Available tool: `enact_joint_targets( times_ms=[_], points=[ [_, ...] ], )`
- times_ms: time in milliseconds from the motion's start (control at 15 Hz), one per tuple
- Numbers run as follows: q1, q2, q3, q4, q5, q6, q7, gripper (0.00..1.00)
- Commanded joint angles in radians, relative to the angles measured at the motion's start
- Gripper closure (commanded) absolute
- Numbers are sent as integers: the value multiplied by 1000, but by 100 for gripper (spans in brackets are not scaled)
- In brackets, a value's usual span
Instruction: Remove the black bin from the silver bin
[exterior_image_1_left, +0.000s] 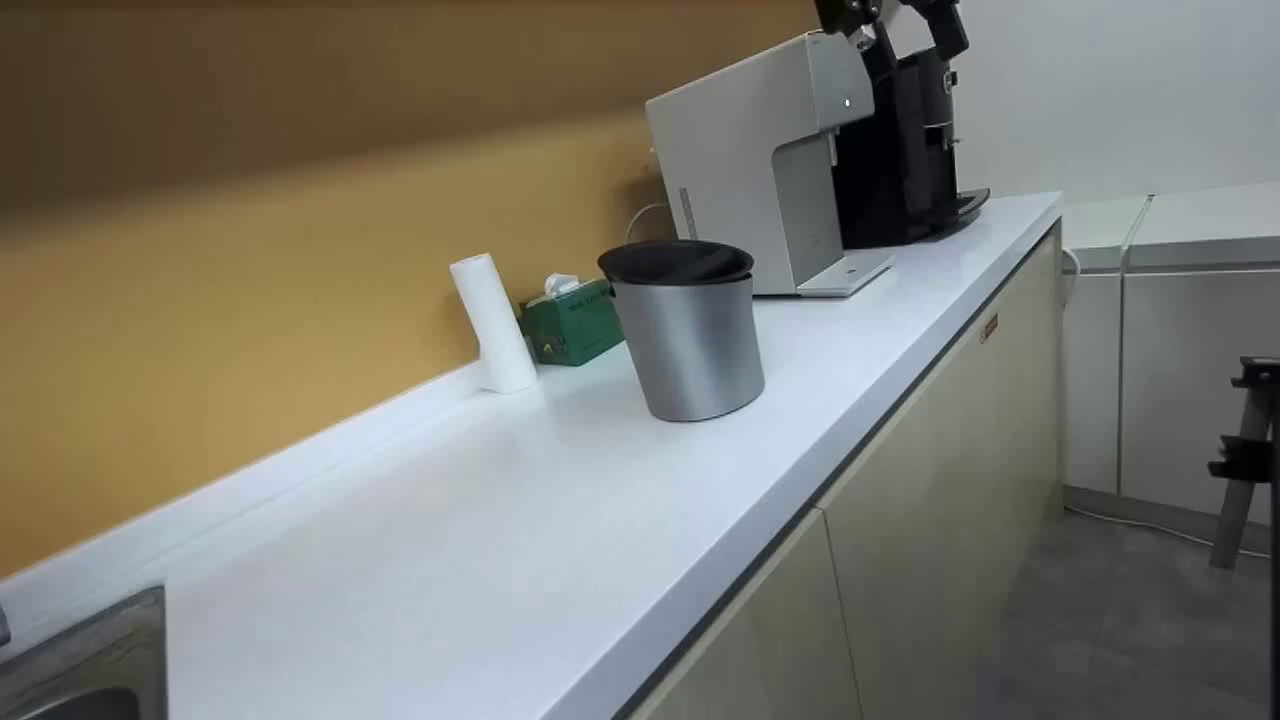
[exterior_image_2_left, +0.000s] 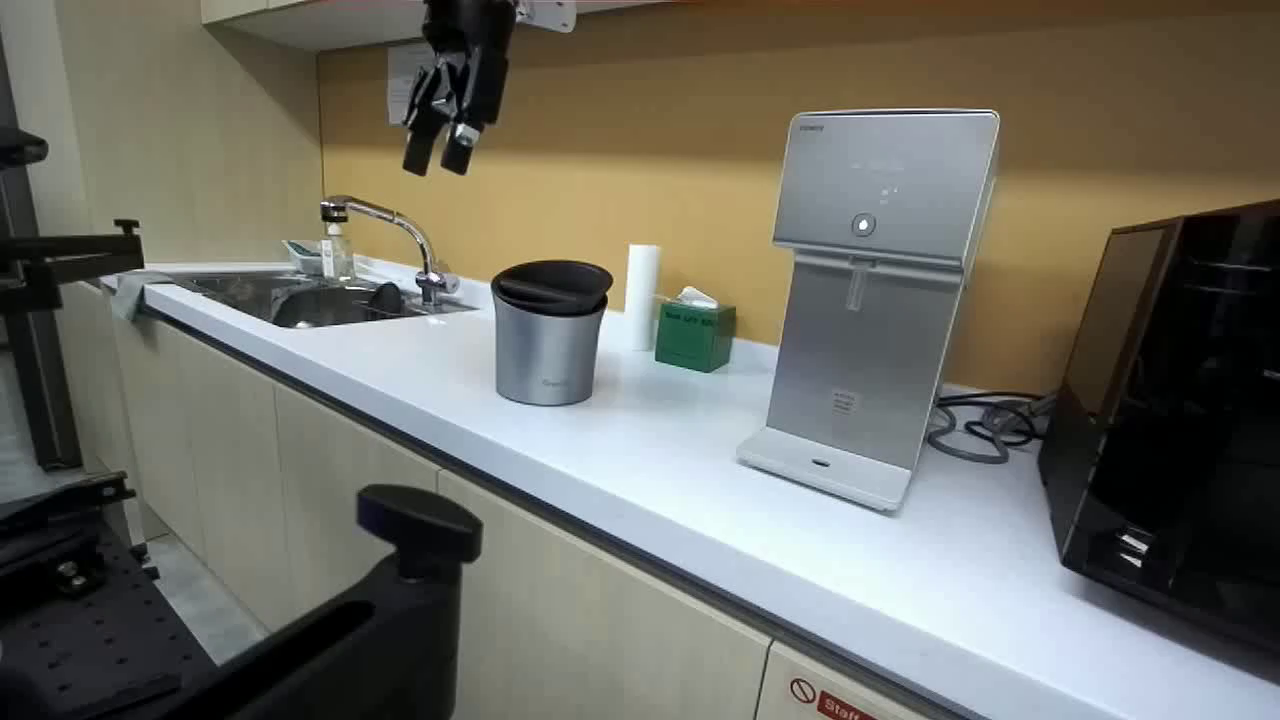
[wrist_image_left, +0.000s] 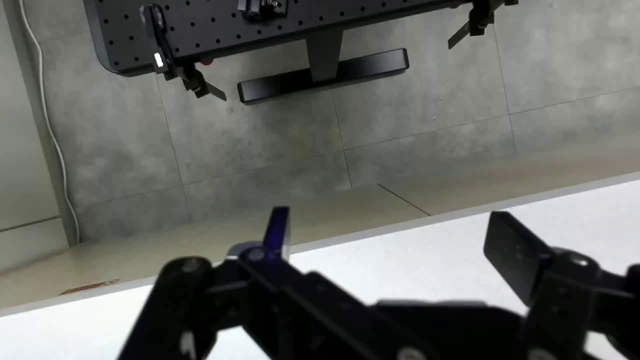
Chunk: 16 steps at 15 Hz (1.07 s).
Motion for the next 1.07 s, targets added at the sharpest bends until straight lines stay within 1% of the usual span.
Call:
enact_joint_targets(
  times_ms=[0,667,733,933,1000],
  points=[
    [7,1,-7,2,-2,0,1,0],
    [7,0,-7,2,-2,1,1,0],
    [7,6,3,4,1,25,41,0],
    [12,38,40,6,33,176,186,0],
    [15,56,56,5,48,247,245,0]
  ],
)
